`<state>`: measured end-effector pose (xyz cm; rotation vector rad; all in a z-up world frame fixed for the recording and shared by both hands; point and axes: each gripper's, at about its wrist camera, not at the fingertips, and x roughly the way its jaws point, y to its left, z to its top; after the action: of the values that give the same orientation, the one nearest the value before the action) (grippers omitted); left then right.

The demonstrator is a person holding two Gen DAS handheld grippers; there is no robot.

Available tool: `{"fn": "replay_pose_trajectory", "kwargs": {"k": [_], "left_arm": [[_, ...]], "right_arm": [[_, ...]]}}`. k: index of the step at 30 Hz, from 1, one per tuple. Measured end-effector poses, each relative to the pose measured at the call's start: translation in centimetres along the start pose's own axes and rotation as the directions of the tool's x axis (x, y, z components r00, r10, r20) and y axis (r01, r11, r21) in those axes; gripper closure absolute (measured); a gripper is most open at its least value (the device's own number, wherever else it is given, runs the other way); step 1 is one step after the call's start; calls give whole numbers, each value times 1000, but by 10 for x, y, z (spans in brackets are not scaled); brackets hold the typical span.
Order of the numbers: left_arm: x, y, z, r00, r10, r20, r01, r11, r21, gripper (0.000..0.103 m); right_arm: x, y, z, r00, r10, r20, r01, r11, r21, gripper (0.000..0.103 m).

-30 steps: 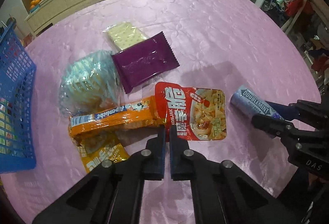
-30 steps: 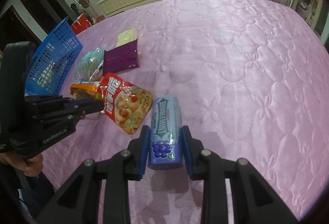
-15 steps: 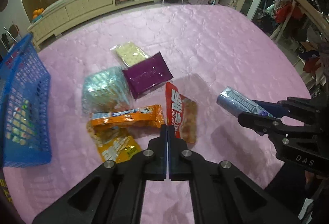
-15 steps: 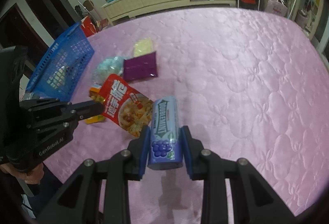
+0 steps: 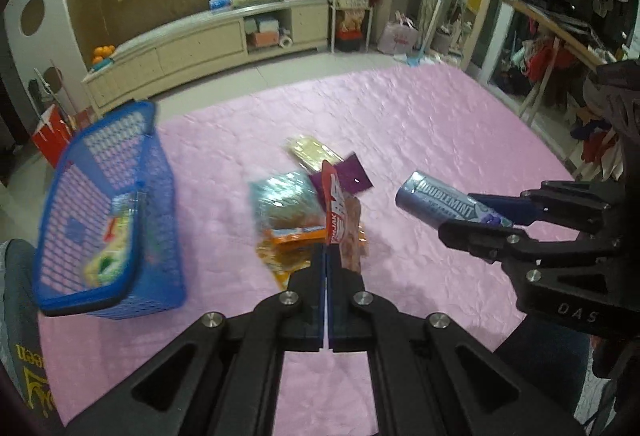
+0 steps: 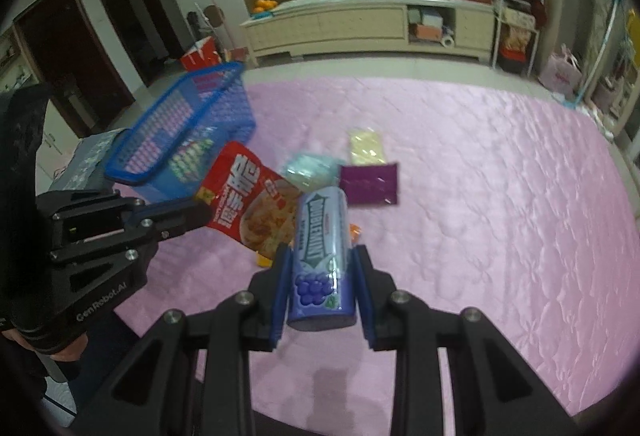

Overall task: Organize snacks
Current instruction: 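Carry both items over the basket and open the left gripper to drop the red pouch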

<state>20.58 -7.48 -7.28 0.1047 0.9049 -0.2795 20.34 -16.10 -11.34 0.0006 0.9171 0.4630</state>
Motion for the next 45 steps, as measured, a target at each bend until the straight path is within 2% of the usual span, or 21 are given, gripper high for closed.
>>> {"fn": "replay_pose_trajectory", "kwargs": {"k": [10, 17, 22, 31, 43, 45], "left_arm": [[-61, 53, -6, 995, 47, 89, -44, 999, -31, 103], [-87, 89, -5, 988, 88, 124, -86, 996, -29, 103], [-94, 120, -1, 983, 123, 133, -116, 991, -65, 103], [-86, 151, -4, 981, 156, 111, -144, 984, -109, 103], [-28, 163, -20, 990, 131, -43, -136, 982, -131, 103], [-25, 163, -21, 990, 135, -49, -141, 980, -140, 97]], "right_arm": [[-5, 68, 24, 998, 25, 55, -21, 997, -80, 68], [5, 105, 43, 995, 76, 64, -69, 992, -106, 68], [15, 128, 58, 993, 99, 66, -89, 987, -137, 68], [42, 142, 73, 992, 121, 41, -113, 982, -154, 68], [61, 129, 65, 994, 110, -8, -110, 986, -126, 68], [60, 129, 63, 994, 107, -10, -107, 986, -125, 68]]}}
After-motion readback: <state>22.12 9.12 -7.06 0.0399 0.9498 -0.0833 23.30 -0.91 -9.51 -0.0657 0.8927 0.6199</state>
